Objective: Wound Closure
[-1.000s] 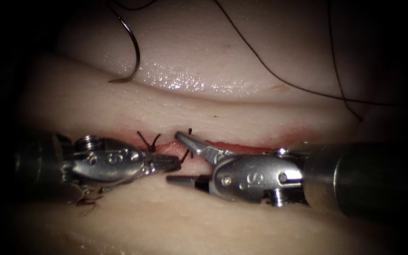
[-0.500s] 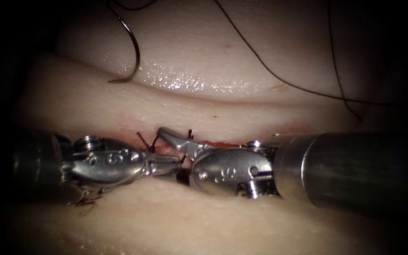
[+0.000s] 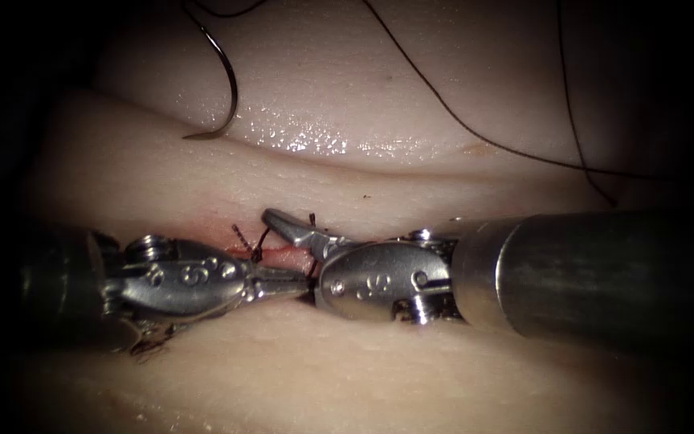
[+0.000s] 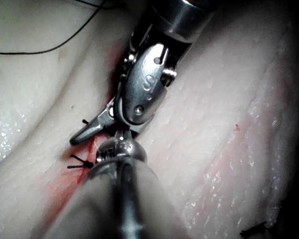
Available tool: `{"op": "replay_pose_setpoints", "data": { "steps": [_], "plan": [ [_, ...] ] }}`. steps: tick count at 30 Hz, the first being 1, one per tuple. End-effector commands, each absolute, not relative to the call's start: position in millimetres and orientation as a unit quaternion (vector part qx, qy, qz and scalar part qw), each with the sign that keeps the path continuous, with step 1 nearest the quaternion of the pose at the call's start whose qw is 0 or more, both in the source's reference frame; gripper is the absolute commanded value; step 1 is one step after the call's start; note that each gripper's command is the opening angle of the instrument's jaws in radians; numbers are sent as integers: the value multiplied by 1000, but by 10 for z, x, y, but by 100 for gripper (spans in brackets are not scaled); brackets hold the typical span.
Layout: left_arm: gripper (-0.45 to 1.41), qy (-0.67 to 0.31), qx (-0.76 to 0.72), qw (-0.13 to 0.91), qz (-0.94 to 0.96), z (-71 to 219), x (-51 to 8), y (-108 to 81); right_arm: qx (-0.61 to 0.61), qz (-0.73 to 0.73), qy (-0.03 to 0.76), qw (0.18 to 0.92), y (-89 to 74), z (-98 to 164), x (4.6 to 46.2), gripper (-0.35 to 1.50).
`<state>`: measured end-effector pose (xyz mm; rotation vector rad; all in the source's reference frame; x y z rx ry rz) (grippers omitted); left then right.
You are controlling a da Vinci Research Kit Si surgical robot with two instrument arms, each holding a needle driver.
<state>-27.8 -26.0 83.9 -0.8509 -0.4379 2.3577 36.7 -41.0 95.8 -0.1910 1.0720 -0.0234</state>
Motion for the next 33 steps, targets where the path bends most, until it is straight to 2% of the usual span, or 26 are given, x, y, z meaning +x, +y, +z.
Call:
{"op": "replay_pose_setpoints", "data": {
  "steps": [1, 2, 3, 4, 5, 17, 18, 21, 22, 24, 33],
  "plan": [
    [-33, -166, -320, 294, 885, 845, -284, -264, -90, -13, 510, 855, -413, 965, 376, 74],
    [-33, -165, -320, 294, 885, 845, -284, -264, -89, -14, 510, 855, -414, 966, 376, 61],
    [-33, -166, -321, 293, 885, 845, -285, -264, -88, -16, 511, 855, -414, 967, 376, 38],
    [-33, -166, -321, 294, 885, 845, -285, -264, -84, -20, 511, 855, -416, 968, 377, -4],
    [-33, -166, -321, 294, 885, 845, -285, -264, -81, -22, 511, 855, -417, 969, 377, -35],
    [-33, -167, -322, 291, 885, 845, -282, -267, -93, -50, 522, 846, -428, 965, 372, -35],
    [-33, -167, -322, 290, 885, 845, -281, -268, -91, -51, 522, 847, -428, 964, 371, -28],
    [-33, -169, -323, 288, 885, 842, -276, -270, -83, -33, 521, 849, -426, 959, 365, 121],
    [-33, -169, -325, 288, 885, 841, -274, -271, -83, -28, 519, 850, -424, 957, 364, 133],
    [-33, -167, -331, 289, 883, 836, -271, -274, -96, -11, 520, 849, -421, 951, 358, 146],
    [-33, -170, -370, 287, 867, 813, -238, -277, -99, 12, 533, 840, -412, 912, 325, 148]
  ]
}}
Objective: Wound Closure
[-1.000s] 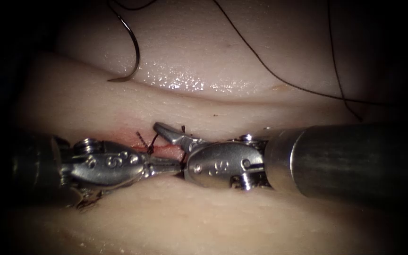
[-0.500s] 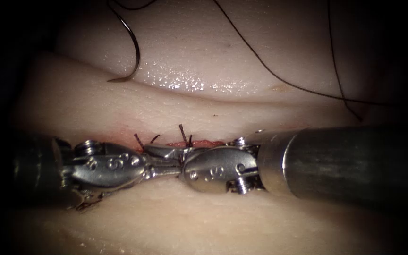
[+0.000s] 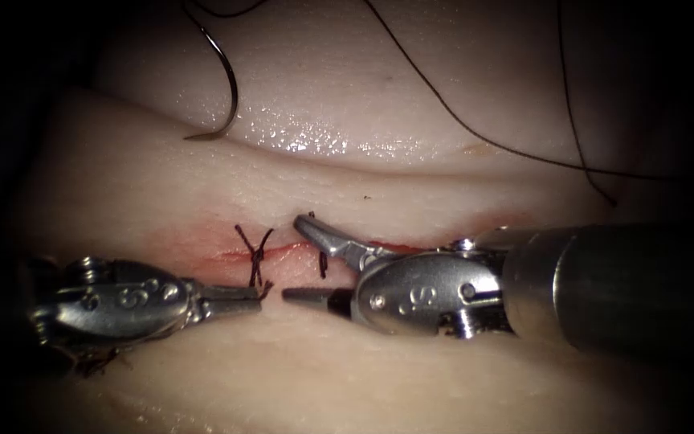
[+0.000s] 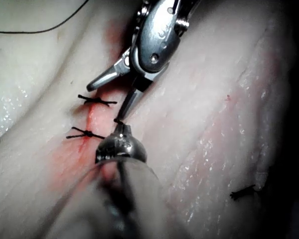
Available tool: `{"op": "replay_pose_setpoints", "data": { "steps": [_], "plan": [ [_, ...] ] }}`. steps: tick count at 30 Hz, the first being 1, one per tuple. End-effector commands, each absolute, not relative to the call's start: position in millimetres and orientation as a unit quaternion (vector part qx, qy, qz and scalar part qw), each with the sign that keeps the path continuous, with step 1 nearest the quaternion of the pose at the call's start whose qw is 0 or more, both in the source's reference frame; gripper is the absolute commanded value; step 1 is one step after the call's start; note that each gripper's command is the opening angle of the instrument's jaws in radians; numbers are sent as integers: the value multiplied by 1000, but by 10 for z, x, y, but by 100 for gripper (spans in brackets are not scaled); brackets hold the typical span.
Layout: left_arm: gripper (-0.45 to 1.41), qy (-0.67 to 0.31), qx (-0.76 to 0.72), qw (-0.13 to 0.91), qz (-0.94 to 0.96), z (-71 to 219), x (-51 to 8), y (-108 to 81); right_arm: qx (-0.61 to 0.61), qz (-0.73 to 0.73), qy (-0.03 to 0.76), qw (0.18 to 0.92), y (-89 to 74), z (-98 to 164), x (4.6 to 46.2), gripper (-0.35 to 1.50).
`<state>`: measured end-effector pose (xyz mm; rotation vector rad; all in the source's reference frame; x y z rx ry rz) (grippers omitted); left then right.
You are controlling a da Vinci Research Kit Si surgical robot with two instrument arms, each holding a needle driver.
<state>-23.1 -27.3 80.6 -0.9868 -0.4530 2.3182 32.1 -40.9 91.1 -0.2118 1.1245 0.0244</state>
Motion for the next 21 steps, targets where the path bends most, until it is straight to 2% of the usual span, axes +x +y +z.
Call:
{"op": "replay_pose_setpoints", "data": {
  "steps": [1, 13, 21],
  "plan": [
    [-33, -172, -375, 286, 865, 809, -231, -276, -99, 13, 535, 839, -412, 908, 321, 148],
    [-33, -162, -380, 284, 865, 801, -169, -256, -115, 24, 524, 844, -417, 902, 279, 148],
    [-37, -199, -298, 259, 897, 841, -154, -278, -118, 27, 525, 842, -422, 903, 281, 148]
  ]
}}
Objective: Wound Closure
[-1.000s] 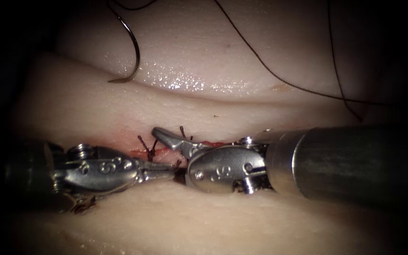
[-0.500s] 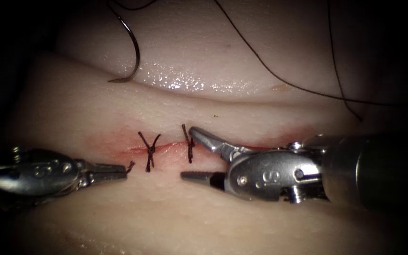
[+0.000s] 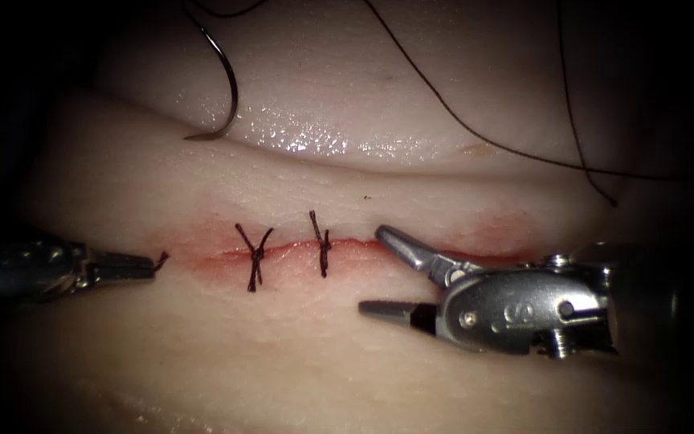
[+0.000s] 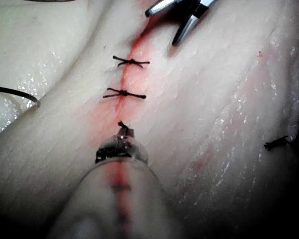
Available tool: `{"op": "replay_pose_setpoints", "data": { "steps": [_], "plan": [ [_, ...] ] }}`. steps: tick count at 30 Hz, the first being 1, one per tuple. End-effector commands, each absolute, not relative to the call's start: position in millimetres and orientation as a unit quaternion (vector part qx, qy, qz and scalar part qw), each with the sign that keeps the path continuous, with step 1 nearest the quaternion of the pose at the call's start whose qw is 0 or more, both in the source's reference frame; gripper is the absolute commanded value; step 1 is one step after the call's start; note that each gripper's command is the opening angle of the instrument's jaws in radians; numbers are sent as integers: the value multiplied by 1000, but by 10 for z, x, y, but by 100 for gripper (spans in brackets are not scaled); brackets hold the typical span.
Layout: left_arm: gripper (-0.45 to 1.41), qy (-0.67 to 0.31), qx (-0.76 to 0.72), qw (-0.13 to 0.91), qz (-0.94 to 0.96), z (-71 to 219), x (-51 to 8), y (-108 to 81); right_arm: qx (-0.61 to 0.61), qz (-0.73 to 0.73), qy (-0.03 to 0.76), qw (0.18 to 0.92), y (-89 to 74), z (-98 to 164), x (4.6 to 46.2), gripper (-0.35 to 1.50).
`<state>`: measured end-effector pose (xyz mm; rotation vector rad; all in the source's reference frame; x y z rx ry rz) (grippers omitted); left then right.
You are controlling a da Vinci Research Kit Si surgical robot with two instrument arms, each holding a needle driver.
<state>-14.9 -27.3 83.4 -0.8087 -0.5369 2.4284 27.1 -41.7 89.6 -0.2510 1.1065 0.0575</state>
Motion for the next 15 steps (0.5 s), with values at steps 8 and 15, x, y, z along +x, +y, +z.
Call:
{"op": "replay_pose_setpoints", "data": {
  "steps": [8, 15],
  "plan": [
    [-13, -240, -188, 224, 926, 882, -122, -293, -119, 34, 525, 842, -432, 903, 286, 148],
    [130, -243, -173, 207, 932, 889, -99, -280, -117, 34, 525, 842, -437, 903, 284, 148]
  ]
}}
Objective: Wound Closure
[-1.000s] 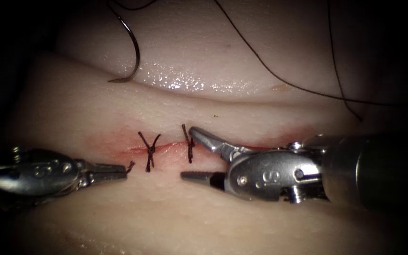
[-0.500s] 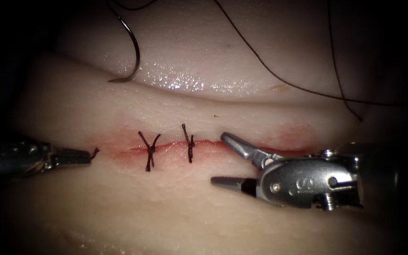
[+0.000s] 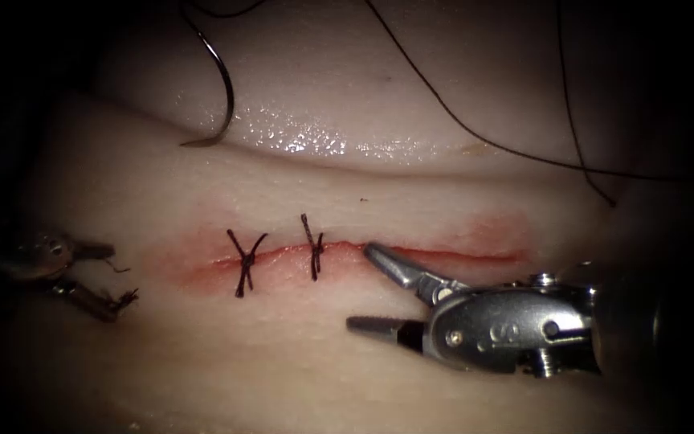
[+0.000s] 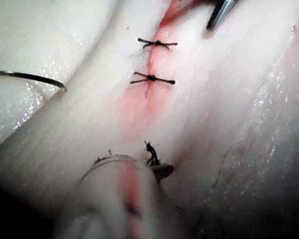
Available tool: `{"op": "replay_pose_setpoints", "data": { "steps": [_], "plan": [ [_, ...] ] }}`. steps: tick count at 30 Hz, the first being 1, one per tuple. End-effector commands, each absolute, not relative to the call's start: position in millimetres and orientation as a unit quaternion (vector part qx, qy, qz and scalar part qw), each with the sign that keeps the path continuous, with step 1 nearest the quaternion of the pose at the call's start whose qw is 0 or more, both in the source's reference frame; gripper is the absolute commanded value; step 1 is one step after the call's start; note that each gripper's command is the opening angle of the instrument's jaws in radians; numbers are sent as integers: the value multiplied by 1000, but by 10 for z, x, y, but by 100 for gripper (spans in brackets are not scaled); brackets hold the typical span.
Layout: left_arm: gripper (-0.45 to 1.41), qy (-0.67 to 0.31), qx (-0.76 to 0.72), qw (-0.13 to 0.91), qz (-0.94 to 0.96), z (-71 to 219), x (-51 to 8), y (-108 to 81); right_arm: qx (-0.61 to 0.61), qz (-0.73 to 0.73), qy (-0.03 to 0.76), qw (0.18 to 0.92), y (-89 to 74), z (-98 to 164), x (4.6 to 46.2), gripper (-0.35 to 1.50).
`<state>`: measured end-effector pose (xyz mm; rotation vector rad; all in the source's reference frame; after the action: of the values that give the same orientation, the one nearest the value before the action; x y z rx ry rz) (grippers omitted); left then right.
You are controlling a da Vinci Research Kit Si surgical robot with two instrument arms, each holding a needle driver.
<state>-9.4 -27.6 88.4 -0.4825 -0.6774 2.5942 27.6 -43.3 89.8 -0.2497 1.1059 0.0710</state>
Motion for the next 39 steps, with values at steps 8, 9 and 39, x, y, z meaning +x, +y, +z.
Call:
{"op": "replay_pose_setpoints", "data": {
  "steps": [8, 9, 39],
  "plan": [
    [128, -226, -157, 190, 942, 887, -64, -263, -117, 33, 525, 842, -439, 903, 283, 148],
    [128, -222, -155, 190, 944, 888, -60, -260, -115, 35, 527, 842, -440, 903, 283, 148],
    [73, -253, -177, 185, 933, 932, -37, -188, -108, 35, 528, 842, -445, 901, 280, 143]
  ]
}}
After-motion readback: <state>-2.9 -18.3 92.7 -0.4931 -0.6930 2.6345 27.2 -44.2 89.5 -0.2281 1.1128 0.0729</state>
